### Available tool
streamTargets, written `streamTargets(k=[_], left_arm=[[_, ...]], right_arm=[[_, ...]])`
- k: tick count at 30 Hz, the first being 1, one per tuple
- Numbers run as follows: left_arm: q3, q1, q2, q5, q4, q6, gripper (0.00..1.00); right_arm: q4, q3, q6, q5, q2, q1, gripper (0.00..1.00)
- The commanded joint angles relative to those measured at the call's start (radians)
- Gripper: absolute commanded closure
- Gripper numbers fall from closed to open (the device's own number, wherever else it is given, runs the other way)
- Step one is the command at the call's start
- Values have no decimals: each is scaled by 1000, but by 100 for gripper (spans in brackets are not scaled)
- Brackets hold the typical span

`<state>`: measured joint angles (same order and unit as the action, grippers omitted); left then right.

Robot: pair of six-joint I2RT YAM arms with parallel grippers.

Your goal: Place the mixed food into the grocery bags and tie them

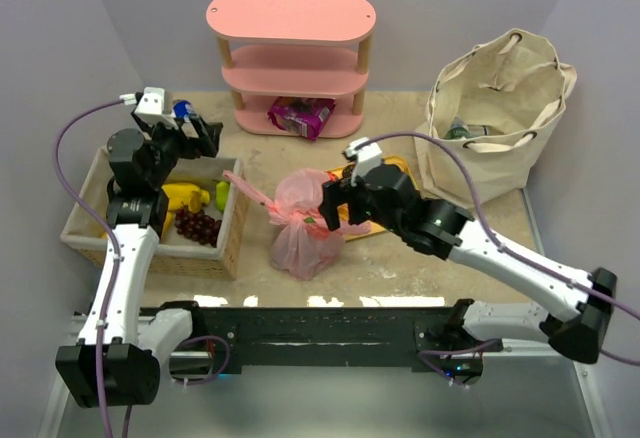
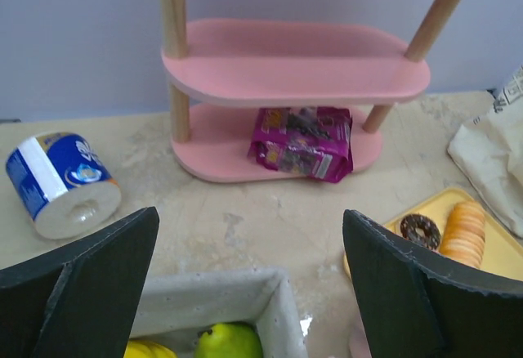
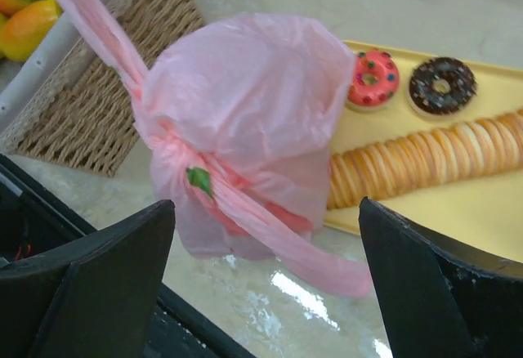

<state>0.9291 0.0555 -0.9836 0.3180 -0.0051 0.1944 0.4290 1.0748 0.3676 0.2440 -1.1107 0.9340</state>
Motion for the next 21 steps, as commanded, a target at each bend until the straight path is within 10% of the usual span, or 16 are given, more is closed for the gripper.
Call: streamTargets(k=[1, 21], left_arm=[[42, -2, -64, -45, 92, 10, 0], [-67, -2, -61, 59, 139, -7, 1]], right_arm=[[-108, 140, -159, 93, -165, 121, 1], [-223, 186, -400, 549, -514, 312, 1]])
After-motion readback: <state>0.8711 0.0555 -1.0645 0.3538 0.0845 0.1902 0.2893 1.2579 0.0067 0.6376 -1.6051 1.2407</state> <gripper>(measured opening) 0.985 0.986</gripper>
